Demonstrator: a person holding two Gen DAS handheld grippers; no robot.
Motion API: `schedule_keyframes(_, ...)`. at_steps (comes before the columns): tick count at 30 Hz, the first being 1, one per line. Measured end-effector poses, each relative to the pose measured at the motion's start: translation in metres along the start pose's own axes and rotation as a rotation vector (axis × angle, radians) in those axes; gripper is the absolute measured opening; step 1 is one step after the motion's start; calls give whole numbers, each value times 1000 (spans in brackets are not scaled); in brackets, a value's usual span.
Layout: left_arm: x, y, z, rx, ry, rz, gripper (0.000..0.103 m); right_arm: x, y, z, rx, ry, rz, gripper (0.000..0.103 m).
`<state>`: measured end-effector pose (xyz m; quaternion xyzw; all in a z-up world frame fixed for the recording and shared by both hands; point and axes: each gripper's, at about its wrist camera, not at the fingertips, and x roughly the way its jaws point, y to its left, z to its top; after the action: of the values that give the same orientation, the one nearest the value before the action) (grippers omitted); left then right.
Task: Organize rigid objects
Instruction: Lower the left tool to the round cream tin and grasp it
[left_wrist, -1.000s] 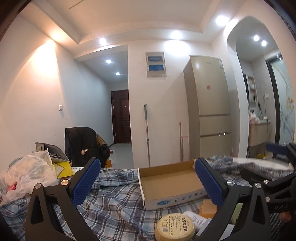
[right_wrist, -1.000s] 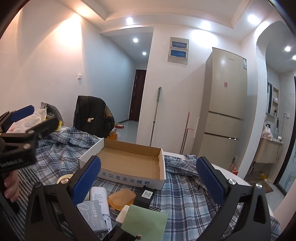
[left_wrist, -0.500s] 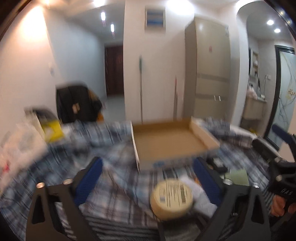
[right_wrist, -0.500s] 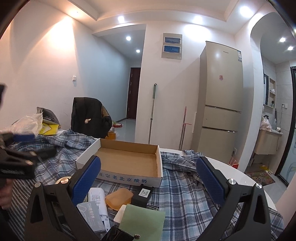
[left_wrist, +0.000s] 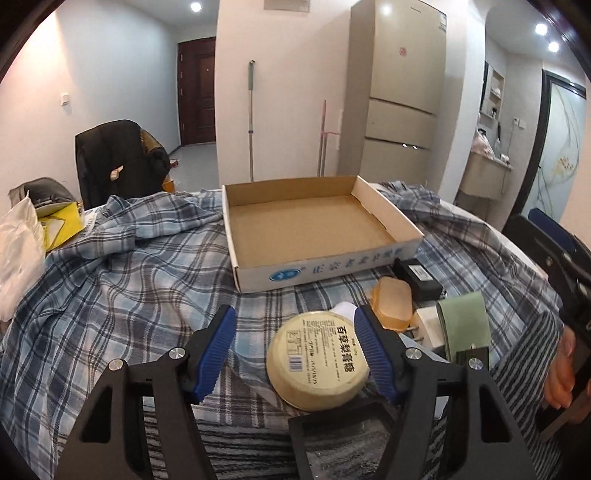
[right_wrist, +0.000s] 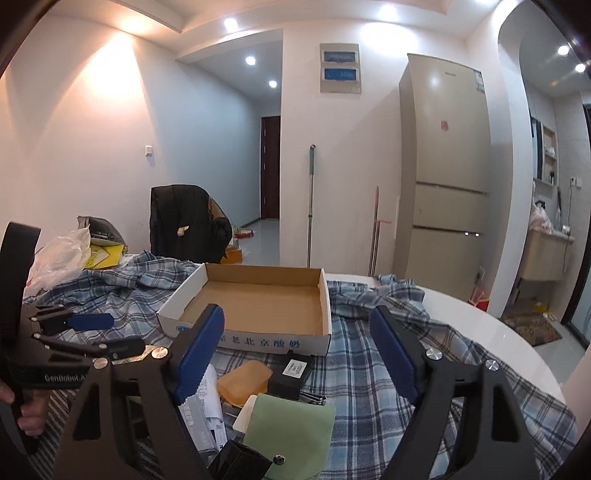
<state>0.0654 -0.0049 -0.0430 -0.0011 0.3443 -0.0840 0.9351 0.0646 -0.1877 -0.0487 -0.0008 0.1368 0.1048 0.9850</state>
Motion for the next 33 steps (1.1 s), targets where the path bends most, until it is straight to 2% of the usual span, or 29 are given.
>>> schedule_keyframes(3, 5, 4, 0, -14, 25, -7, 70, 0, 0, 0, 4, 0, -15, 80)
schedule_keyframes(6, 11, 7, 0, -34, 51, 1, 82, -1, 2, 0, -1, -4, -21, 80)
schedule_keyframes(8, 14, 8, 0, -35, 66, -16, 82, -1, 2, 0, -5, -7, -24, 80)
schedule_keyframes(13, 24, -5, -2, 33, 119, -36, 86, 0, 3, 0, -10, -6, -35, 82)
schedule_keyframes(16, 27, -21, -6, 113, 133, 8, 86, -1, 1, 1, -2, -11, -47, 85)
schedule_keyframes(18, 31, -23, -7, 126, 147, 18, 86, -2, -1, 1, 3, -15, -51, 85)
schedule_keyframes(21, 37, -15, -6, 76, 182, 8, 86, -3, 0, 2, -1, -22, -56, 86)
schedule_keyframes(23, 40, -6, -6, 24, 195, -19, 77, -4, 2, 2, -11, -24, -58, 86)
schedule_keyframes(24, 40, -4, -6, 12, 197, -28, 77, -4, 2, 1, -17, -26, -59, 86)
schedule_keyframes(27, 39, -7, -5, 31, 197, -20, 77, -5, 5, 1, -33, -34, -62, 86)
schedule_keyframes(30, 49, -16, -7, 77, 240, 15, 77, -4, 6, 1, -39, -30, -63, 86)
schedule_keyframes(31, 56, -17, -7, 79, 274, 23, 77, -4, 6, 1, -39, -27, -63, 86)
schedule_keyframes(33, 57, -9, -7, 36, 280, 0, 77, -2, 5, 1, -33, -19, -63, 86)
